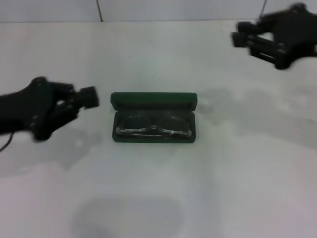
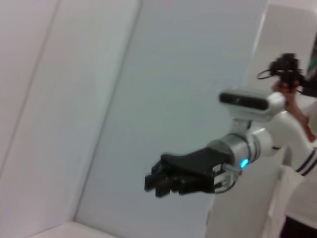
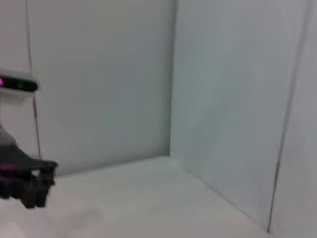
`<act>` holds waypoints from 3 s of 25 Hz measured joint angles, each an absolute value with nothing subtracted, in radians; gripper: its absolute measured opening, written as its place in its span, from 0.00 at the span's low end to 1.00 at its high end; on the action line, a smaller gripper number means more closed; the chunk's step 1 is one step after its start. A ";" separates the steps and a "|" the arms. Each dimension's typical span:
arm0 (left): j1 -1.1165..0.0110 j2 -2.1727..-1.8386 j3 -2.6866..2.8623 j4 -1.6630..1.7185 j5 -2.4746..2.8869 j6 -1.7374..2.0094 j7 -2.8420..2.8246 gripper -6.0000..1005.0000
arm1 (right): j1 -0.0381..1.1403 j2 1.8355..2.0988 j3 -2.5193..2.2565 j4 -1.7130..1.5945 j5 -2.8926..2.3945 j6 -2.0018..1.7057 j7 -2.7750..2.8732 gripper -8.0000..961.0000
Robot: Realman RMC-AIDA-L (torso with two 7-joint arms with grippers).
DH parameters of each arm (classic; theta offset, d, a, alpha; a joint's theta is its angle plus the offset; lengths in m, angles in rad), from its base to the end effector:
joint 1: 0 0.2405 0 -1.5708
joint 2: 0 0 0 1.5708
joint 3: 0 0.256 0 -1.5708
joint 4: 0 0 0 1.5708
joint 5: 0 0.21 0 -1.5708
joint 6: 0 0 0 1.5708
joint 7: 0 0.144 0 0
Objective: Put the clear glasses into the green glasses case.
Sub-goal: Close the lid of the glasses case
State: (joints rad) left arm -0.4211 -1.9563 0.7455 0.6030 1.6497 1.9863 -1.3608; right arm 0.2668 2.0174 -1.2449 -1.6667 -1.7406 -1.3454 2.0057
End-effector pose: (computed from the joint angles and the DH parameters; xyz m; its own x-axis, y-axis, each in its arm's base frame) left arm -0.2553 0.2777 0.0652 0.6176 0.2385 0.7495 0.3035 -0.9514 0.0526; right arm 0.1285 0.3200 0.0818 0.8885 -0.0931 -0.4494 -0.2795 -0.8865 -0.3689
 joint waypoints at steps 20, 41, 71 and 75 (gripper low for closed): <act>-0.843 -2.078 0.750 0.574 2.064 1.434 -1.524 0.19 | 0.229 2.014 -0.666 -0.876 -1.488 -1.765 1.552 0.26; -0.809 -2.080 0.841 0.485 2.027 1.259 -1.519 0.27 | 0.233 2.011 -0.632 -0.770 -1.514 -1.749 1.507 0.28; -0.746 -2.052 0.866 0.498 2.054 1.302 -1.552 0.33 | 0.236 2.011 -0.635 -0.723 -1.512 -1.750 1.488 0.30; -0.732 -2.055 0.871 0.500 2.057 1.344 -1.541 0.34 | 0.236 2.011 -0.642 -0.722 -1.512 -1.751 1.488 0.30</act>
